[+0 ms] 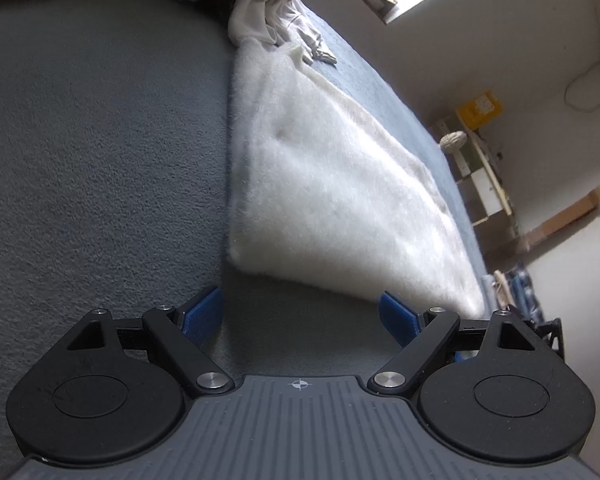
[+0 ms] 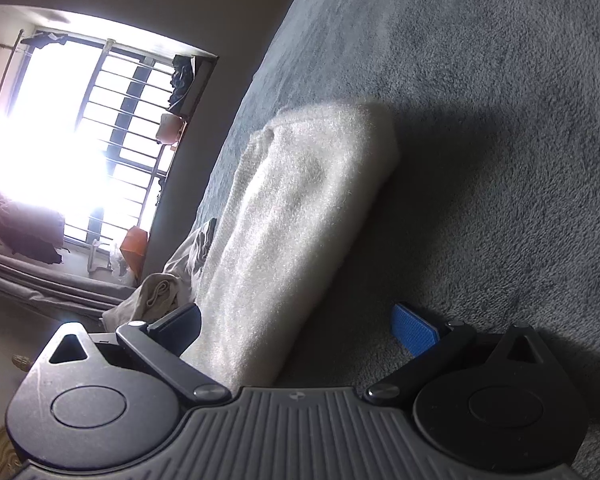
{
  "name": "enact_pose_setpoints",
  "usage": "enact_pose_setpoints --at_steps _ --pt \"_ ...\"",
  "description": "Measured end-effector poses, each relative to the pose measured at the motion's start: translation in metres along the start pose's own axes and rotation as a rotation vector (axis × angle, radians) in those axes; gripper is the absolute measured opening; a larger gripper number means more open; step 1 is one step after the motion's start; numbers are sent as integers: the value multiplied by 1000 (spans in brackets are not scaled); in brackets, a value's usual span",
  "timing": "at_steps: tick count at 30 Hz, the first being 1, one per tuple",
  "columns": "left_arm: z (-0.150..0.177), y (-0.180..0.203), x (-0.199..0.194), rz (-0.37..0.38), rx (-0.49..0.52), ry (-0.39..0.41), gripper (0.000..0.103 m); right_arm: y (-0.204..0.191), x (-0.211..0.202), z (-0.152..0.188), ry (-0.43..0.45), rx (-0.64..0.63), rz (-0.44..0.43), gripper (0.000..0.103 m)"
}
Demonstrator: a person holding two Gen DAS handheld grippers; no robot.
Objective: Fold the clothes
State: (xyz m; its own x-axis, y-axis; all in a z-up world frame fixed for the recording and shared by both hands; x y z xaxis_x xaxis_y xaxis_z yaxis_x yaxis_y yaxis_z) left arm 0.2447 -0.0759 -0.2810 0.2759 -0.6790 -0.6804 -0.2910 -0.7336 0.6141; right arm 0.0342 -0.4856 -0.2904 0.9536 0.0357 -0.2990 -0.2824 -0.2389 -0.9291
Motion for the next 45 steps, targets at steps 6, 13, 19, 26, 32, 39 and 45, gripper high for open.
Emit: enact_pose_setpoints --at_steps 6,13,19,26,32,39,45 --pt "-3 13 10 51 -7 18 93 3 11 -6 10 110 -43 103" --pt "-11 21 23 72 -50 51 93 19 24 -23 59 206 -12 103" --pt "-16 11 19 75 -148 85 85 35 27 -40 125 298 9 102" --pt "-20 2 18 72 -195 109 75 46 30 -50 188 331 15 99" --pt "-24 -3 20 58 -202 121 58 47 53 -66 195 306 40 81" --pt "-27 -3 18 91 -174 126 23 38 66 -66 158 168 159 39" --pt "-23 9 -5 95 -110 171 12 8 50 -62 186 72 180 22"
Point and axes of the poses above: each gripper's, at about its wrist camera, not at the fingertips, and x roughly the way its jaws point, y to its right, z to its underside, the point moved 8 cm from there along x, roughly the way its jaws point, and after that the axes turned 9 degrees about -z, right-handed, at the moved point
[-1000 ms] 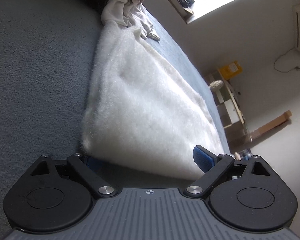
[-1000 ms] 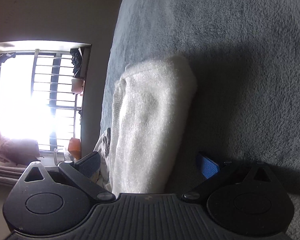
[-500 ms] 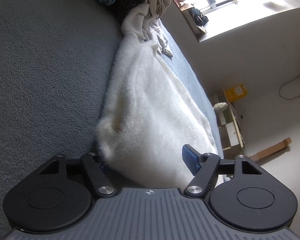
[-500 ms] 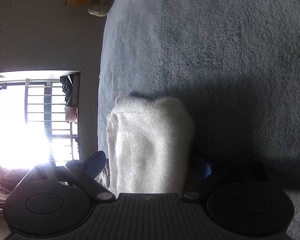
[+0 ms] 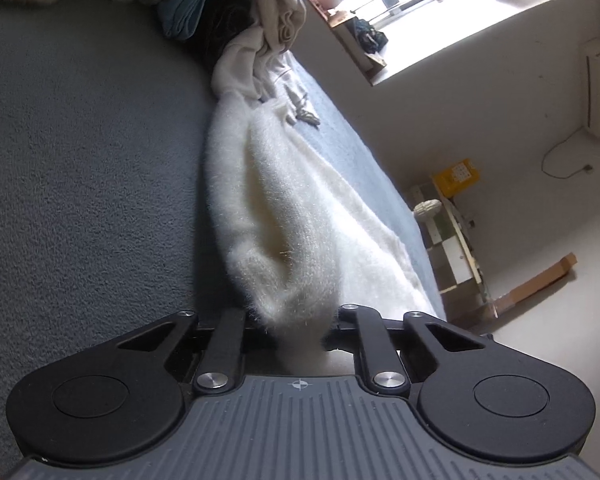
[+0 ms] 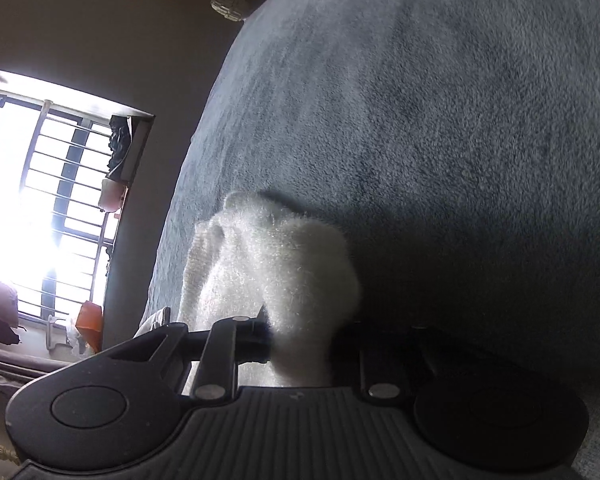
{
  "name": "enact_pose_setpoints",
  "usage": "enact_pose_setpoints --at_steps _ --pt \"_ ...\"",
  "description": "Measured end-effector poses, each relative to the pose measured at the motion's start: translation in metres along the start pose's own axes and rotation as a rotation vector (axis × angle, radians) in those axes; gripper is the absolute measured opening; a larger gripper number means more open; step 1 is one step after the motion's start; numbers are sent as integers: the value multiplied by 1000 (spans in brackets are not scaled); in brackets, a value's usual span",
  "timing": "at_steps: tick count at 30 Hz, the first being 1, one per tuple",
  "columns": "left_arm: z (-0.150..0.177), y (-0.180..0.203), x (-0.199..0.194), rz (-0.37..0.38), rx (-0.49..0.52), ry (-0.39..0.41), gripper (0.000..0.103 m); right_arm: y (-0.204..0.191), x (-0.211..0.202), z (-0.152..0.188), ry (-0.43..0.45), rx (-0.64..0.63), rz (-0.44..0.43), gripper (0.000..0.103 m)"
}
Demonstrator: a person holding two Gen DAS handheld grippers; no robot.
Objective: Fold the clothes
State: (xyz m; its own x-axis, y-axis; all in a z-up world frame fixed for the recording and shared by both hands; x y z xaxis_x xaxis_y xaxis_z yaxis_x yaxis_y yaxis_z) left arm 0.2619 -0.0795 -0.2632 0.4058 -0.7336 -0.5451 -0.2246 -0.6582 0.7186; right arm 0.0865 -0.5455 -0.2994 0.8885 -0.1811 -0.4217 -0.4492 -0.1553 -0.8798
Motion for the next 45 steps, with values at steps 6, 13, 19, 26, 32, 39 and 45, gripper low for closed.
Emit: enact_pose_setpoints --at_steps 6,13,19,26,32,39,45 --pt "7 7 -34 33 42 3 11 -20 -30 4 -4 -40 -24 19" --pt "46 13 -83 65 196 -115 11 -2 -98 25 -41 -53 -12 19" --pt "62 -18 -72 25 153 -275 21 30 -126 40 -112 -61 60 29" --pt "55 -30 -100 -47 262 -285 30 35 -155 21 -61 -116 161 61" --pt "14 -27 -126 -133 323 -101 30 13 -191 0 67 -300 227 61" --pt "21 31 -97 6 423 -44 30 -53 -148 66 -61 -787 270 56" --pt "58 42 -50 -63 608 -119 30 -69 -104 115 -138 -1062 332 47"
Point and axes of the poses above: each gripper's, at about its wrist camera, not at the fingertips, and x roughly the way its jaws point, y to its right, z to its underside, the point moved 8 cm from there along x, roughly the way its jaws point, and after that the axes turned 9 degrees about -z, right-handed, at the moved point
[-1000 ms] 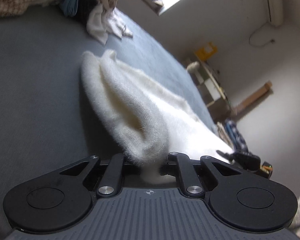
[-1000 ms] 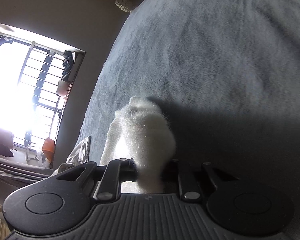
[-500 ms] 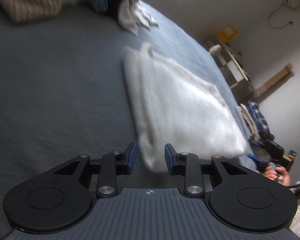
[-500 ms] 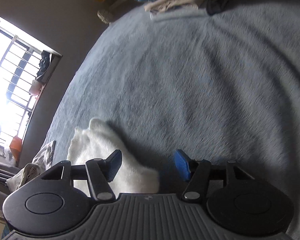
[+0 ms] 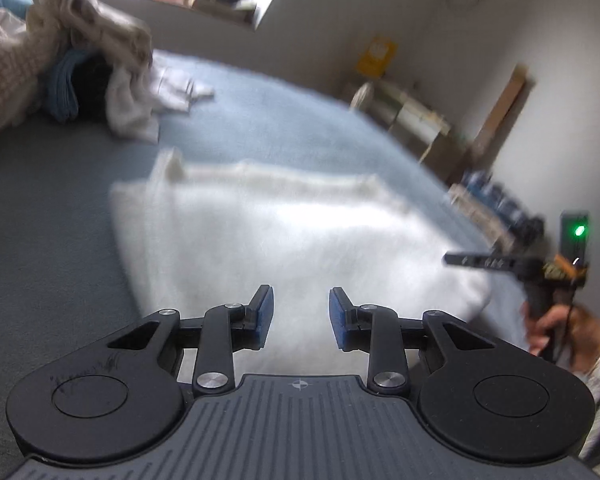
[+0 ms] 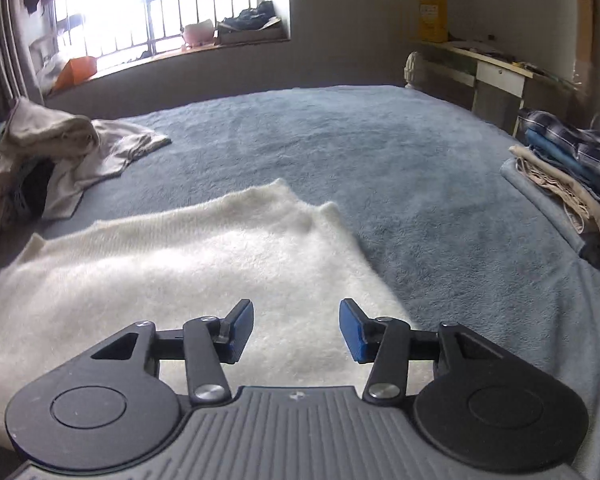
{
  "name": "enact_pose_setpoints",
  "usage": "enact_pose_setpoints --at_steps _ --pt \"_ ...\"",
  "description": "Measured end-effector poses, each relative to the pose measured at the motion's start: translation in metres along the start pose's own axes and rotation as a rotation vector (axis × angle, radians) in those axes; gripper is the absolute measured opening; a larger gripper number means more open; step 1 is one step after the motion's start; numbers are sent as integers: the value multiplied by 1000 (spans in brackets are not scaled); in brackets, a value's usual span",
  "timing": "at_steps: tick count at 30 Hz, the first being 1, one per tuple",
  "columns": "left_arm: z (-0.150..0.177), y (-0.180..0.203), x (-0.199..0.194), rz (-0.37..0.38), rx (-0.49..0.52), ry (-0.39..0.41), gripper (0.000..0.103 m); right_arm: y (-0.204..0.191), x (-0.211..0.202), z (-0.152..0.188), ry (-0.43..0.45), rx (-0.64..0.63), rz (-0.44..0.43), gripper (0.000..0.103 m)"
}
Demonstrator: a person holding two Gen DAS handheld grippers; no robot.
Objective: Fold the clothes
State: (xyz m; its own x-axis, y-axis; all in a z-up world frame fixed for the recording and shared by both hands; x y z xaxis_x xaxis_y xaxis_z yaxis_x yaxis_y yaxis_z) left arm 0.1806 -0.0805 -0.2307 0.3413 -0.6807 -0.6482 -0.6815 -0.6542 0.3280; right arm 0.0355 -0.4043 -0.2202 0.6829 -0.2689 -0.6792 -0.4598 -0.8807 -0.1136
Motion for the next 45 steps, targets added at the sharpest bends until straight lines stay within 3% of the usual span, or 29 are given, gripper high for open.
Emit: enact_pose_setpoints --at_steps 2,6,12,17,20,23,25,28,31,33,36,41,45 --pt "16 -15 21 -52 -26 -83 28 4 13 12 -32 -1 25 45" --pt "19 -32 19 4 -127 -81 25 17 22 31 -35 35 26 45" --pt "6 -23 4 -17 -78 -81 27 16 20 34 -17 44 34 46" --pt "-17 -4 -15 14 -18 12 32 16 18 35 -13 50 39 46" --pt "-17 -1 3 -29 3 -30 32 15 17 35 -9 49 44 46" --pt "-7 -13 24 -92 -45 -88 32 11 11 31 9 37 50 45" --pt "-1 -21 26 -77 -101 -82 32 4 0 26 46 15 46 45" --pt "1 -24 22 -65 -136 -72 32 -33 -16 18 105 -90 -68 45" --pt "2 -26 21 -58 -160 -75 32 -93 -28 22 126 -232 -286 45" --pt "2 -27 22 -55 -164 -77 32 -132 -29 32 88 -312 -418 45" --pt "2 -27 21 -51 -167 -77 32 -161 -21 52 12 -433 -486 44" --pt "2 -28 22 -41 -177 -76 32 -134 -10 63 -98 -478 -438 41" --pt "3 -29 22 -36 -184 -72 32 -65 -10 49 -124 -380 -323 40"
Point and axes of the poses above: each gripper's, at about its wrist camera, not at the fingertips, and x roughly the way its jaws point, y to its right, z to its underside, the point moved 8 cm from there along x, roughly the way its jaws point, and after that the axes turned 9 degrees about -z, right-handed, at the moved point
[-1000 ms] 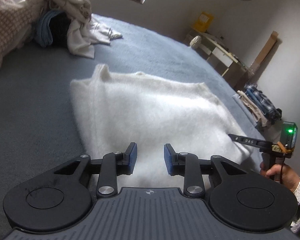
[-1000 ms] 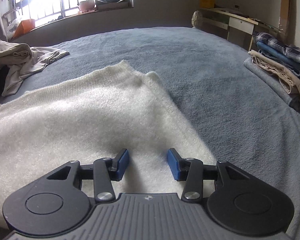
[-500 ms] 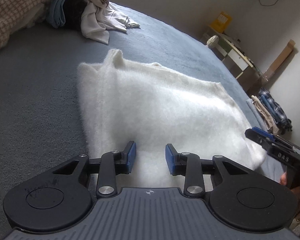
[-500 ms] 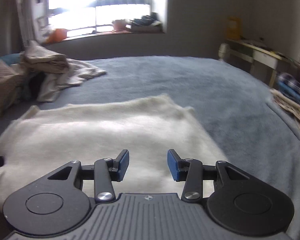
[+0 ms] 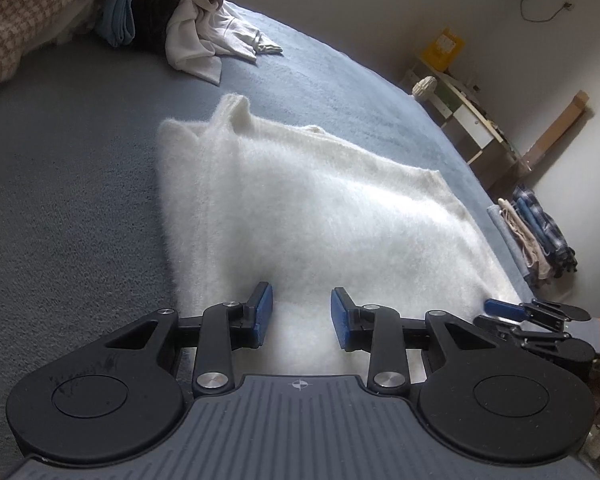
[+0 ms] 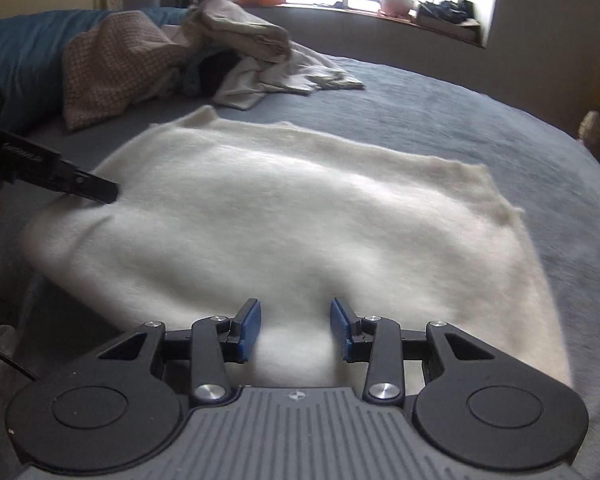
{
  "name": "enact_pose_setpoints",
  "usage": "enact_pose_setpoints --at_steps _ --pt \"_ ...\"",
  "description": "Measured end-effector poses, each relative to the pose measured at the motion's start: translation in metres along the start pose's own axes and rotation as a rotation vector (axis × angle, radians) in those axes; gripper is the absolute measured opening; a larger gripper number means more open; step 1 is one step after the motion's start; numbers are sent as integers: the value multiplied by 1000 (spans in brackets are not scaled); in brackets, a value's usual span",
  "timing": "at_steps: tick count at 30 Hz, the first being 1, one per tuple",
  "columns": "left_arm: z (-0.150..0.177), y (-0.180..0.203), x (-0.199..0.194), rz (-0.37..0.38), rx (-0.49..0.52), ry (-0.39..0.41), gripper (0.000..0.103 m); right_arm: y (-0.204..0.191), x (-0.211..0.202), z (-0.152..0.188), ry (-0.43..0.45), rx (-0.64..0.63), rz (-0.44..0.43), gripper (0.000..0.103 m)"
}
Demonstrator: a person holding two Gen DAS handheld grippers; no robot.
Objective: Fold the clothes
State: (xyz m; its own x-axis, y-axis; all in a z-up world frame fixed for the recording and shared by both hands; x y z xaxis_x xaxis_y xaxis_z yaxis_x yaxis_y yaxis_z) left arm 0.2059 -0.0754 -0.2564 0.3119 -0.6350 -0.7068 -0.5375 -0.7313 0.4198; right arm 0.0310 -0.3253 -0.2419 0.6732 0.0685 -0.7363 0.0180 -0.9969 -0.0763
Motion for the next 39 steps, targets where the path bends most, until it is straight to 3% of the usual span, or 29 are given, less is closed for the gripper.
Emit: enact_pose_setpoints --at_steps 5,8,10,13,16,21,24,29,31,35,39 --pt "1 0 0 1 -2 5 32 96 -23 28 -6 241 166 38" --pt "1 0 -1 2 0 7 32 127 -35 36 46 416 191 31" --pt "0 1 -1 -2 7 6 32 124 -36 29 48 403 238 31" --pt "0 3 -3 -11 33 13 32 96 -34 -3 98 310 223 33" --pt "-3 6 -7 -27 48 24 32 59 -19 -39 144 222 130 32" --pt "-13 12 -11 -78 149 63 40 19 33 -67 91 115 20 32" --pt "-14 5 -1 -88 141 39 40 40 47 -62 58 142 64 31" --pt "-12 3 0 -82 135 51 40 131 26 -43 76 389 268 29" --pt "-13 4 -1 -84 146 55 40 145 19 -46 82 437 312 30" --pt "-20 7 -6 -86 148 76 40 111 29 -76 115 377 179 31" --pt "-28 12 -1 -98 170 93 41 54 73 -98 73 274 12 31"
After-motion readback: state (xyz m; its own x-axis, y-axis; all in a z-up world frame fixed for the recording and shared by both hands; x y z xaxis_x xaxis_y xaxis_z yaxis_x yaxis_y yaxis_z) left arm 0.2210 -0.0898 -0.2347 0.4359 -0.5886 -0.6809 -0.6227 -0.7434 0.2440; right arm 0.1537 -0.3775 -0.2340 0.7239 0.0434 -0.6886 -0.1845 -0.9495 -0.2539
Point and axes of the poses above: each gripper's, at about its wrist camera, not at the fingertips, and x roughly the way its jaws point, y to its right, z to its underside, the point moved 8 cm from there along x, roughly the way its jaws point, and after that the axes turned 9 degrees about -z, right-handed, at the moved point
